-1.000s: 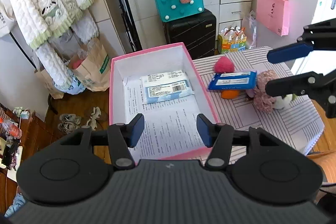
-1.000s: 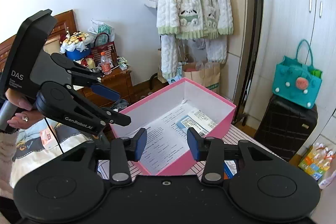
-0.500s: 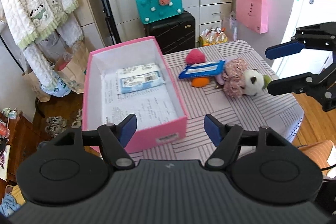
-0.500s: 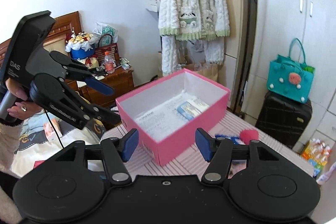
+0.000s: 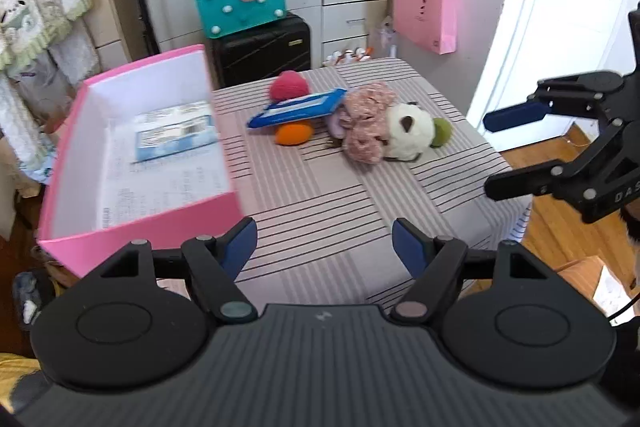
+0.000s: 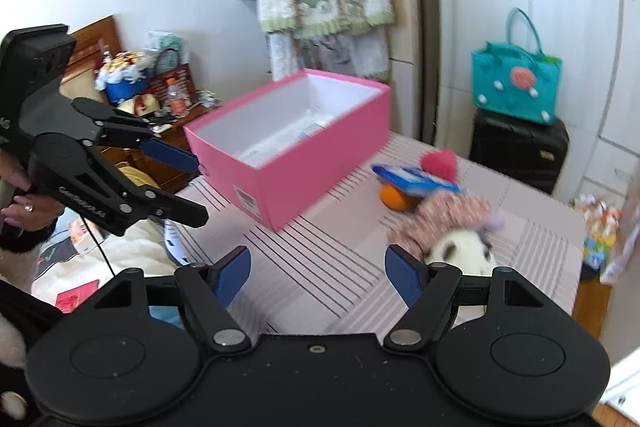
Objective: Organize soft objects
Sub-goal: 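Move the left gripper back toward the plush toys on the table, then grasp the pink floral scrunchie with the left gripper while the right gripper grasps the green sponge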
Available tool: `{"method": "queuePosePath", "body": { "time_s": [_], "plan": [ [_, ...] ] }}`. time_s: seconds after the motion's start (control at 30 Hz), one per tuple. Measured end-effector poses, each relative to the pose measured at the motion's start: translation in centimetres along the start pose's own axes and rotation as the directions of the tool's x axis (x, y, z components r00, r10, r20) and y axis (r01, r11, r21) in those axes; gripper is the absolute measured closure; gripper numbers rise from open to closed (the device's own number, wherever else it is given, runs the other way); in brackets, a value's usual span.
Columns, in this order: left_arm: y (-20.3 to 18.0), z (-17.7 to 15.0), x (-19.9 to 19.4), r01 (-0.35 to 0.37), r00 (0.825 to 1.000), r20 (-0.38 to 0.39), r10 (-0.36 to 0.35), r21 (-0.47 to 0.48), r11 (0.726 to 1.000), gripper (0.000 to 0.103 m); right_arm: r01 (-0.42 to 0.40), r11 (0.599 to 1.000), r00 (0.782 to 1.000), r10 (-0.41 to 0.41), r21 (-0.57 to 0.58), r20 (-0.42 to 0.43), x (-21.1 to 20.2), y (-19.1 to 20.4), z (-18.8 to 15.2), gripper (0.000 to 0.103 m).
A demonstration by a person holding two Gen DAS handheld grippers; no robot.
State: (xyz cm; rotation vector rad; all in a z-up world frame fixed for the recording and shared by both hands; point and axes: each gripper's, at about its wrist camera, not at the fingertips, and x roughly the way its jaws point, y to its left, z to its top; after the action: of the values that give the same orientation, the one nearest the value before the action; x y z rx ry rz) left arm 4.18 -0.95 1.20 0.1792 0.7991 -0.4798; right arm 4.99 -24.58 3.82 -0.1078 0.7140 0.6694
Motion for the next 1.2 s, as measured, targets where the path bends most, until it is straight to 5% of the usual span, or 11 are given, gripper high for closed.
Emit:
{"method": "queuePosePath", "body": {
  "time_s": [0.3, 0.5, 0.8, 1.03, 1.2],
  "plan": [
    [-2.0, 0.3, 3.7, 0.044, 0.995, 0.097, -0.039, -0.052, 0.998, 0.026, 0.059, 0.994, 0.998, -0.062, 0.089, 0.025, 1.1, -3.5, -4.8, 0.022],
    [-2.7, 1.6, 7.0, 0.08, 0.99, 0.123, -0.071, -0.072, 0.994, 0.026, 0.17, 0.978, 0.976, -0.184, 0.122, 0.115, 2.0, -6.8, -7.7, 0.021],
    [-3.3, 3.7, 12.4, 0.028, 0.987, 0.16, -0.017, -0.062, 0.998, 0.029, 0.294, 0.938, 0.95, -0.308, 0.185, 0.052, 4.3, -12.0, -9.3, 0.021],
    [-1.6, 5.2, 16.4, 0.09, 0.989, 0.136, -0.066, -0.182, 0.979, 0.042, 0.268, 0.942, 0.96, -0.28, 0.203, 0.033, 5.9, -14.5, -9.2, 0.021],
    [-1.2, 5.8, 18.4, 0.113, 0.989, 0.115, -0.089, -0.222, 0.969, 0.043, 0.266, 0.947, 0.962, -0.271, 0.182, 0.006, 7.2, -15.3, -9.2, 0.021]
  ]
}}
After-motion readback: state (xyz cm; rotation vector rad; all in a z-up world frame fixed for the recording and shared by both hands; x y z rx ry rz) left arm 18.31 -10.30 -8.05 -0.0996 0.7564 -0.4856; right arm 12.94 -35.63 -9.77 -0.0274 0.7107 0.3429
